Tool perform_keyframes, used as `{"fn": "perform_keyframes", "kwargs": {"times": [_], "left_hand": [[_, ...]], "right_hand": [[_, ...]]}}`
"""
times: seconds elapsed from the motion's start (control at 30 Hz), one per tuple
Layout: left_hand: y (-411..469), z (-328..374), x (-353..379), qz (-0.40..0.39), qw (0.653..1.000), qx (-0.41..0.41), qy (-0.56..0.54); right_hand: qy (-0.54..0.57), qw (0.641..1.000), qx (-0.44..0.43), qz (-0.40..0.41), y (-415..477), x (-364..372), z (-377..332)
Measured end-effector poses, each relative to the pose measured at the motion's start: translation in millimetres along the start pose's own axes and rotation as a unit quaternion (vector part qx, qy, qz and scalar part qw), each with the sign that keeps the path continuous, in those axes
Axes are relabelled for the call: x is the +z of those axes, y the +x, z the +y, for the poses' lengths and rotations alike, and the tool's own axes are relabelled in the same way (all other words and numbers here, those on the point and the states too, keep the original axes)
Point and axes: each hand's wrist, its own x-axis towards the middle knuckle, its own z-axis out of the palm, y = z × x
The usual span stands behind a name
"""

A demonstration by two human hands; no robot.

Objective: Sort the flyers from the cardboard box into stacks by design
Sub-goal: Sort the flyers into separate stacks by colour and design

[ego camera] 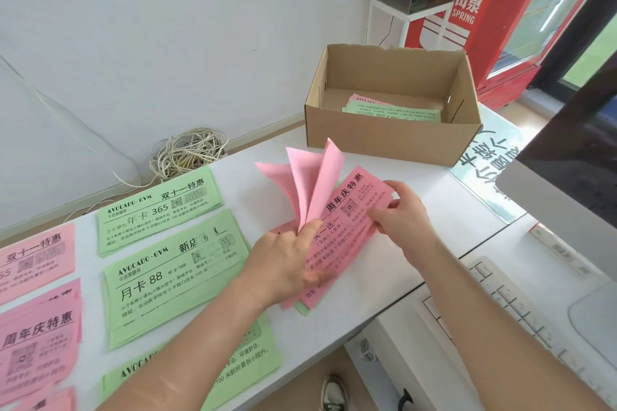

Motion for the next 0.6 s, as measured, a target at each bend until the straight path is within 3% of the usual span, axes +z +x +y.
{"fn": "perform_keyframes", "kwargs": {"times": [0.17,0.33,0.43,0.53,0.6], "left_hand": [[-3,8,-4,0.013,0.999,-0.001,-0.051],[-2,0,-7,0.049,0.995,-0.004,-0.090],[-1,-4,-7,0.070,0.990,-0.024,-0.117],[-1,-11,-8,0.085,0.980,-0.051,-0.170],[0,-15,-6,0.103,0.970,-0.059,-0.210]], "right_hand": [[0.290,0.951,0.085,-0.069,1,4,-21],[0.321,0.941,0.082,-0.075,1,0,-26],[0.223,0.970,0.076,-0.062,5,-5,-18],[0.008,0.999,0.040,-0.024,12,-6,-2],[-0.143,0.990,0.008,-0.015,14,-6,7]]}}
